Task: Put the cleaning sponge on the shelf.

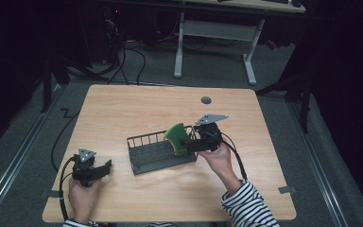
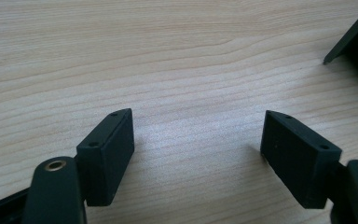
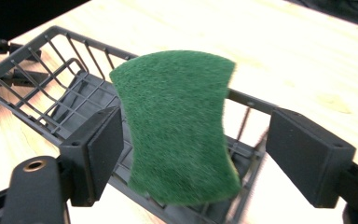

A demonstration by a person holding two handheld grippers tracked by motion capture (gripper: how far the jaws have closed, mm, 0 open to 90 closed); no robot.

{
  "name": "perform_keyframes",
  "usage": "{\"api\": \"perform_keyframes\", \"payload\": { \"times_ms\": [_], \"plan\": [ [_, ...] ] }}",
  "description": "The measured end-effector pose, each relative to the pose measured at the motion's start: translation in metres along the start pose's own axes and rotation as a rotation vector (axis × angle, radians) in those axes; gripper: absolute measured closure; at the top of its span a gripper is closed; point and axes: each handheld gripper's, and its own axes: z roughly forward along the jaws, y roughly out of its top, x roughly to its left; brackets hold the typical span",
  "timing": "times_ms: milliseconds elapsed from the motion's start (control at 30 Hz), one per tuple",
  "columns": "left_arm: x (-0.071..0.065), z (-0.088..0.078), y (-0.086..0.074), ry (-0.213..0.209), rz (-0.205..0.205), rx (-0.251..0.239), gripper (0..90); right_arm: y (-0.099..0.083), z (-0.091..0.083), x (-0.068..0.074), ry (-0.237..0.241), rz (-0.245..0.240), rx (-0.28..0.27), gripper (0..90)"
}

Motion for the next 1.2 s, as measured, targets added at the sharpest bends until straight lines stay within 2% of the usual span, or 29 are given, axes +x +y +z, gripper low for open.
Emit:
{"api": "perform_keyframes", "payload": {
  "times_ms": [133,333,400,500,633,933,1200],
  "plan": [
    [0.0,0.0,0.0,0.0,0.001,0.001,26.4,-0.006,-0.013,-0.007,-0.009,0.017,-0.038,30.5],
    [-0.001,0.0,0.0,0.004,0.004,0.002,26.4,-0.021,-0.035,-0.023,-0.05,0.073,-0.089,35.5],
    [-0.001,0.0,0.0,0.004,0.004,0.001,26.3,-0.027,-0.042,-0.029,-0.056,0.097,-0.106,35.7],
    [-0.001,0.0,0.0,0.007,0.009,0.004,26.3,-0.034,-0.05,-0.035,-0.076,0.115,-0.103,35.6],
    [-0.002,0.0,0.0,0.007,0.009,0.003,26.2,-0.043,-0.063,-0.042,-0.092,0.136,-0.137,36.2],
    [-0.002,0.0,0.0,0.008,0.011,0.004,26.3,-0.067,-0.087,-0.057,-0.135,0.204,-0.168,37.3],
    [-0.002,0.0,0.0,0.008,0.01,0.003,26.3,-0.081,-0.106,-0.066,-0.144,0.253,-0.195,38.3]
  ]
}}
